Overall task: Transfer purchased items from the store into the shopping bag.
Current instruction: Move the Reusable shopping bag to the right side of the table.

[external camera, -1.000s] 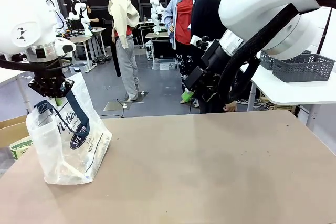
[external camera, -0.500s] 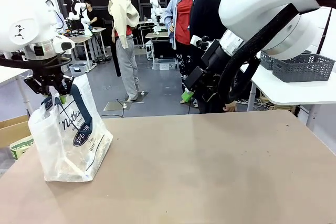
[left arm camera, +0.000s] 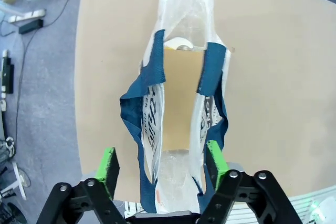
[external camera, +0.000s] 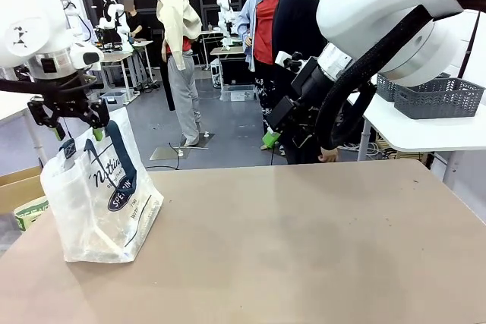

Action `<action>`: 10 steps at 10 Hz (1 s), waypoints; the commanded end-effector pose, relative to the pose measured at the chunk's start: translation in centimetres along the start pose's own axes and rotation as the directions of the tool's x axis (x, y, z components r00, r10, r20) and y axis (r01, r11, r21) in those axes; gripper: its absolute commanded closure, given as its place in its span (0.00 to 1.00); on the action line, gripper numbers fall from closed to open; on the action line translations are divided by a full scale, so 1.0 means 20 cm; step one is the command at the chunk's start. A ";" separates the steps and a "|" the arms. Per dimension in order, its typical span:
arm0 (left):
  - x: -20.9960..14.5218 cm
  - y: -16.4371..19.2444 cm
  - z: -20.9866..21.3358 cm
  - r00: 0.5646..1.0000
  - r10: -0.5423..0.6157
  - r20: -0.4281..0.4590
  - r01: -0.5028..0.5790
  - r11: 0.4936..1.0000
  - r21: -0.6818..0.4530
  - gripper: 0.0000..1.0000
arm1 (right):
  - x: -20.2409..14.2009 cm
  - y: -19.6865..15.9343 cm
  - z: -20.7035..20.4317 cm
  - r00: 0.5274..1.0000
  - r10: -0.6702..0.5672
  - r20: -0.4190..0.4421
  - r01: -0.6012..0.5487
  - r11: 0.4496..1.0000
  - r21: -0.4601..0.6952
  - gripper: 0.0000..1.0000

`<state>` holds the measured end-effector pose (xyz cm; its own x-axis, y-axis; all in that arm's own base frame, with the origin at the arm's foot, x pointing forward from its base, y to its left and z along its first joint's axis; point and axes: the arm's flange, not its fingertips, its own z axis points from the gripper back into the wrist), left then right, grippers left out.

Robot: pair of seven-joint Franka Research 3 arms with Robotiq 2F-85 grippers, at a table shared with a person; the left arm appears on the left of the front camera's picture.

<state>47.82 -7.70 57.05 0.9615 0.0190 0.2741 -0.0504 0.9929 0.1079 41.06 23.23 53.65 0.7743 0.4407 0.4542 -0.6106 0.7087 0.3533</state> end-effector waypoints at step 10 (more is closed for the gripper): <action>-0.12 0.19 0.45 0.737 -0.591 0.330 0.676 0.656 -0.336 0.00 | 0.00 0.00 -0.01 1.000 -0.011 -0.002 0.011 1.000 0.002 0.00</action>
<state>43.53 -5.85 65.26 0.7025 -0.5799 0.4125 0.6487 0.7602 -0.0361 41.06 23.24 53.64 0.7743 0.4408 0.4539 -0.6106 0.7089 0.3531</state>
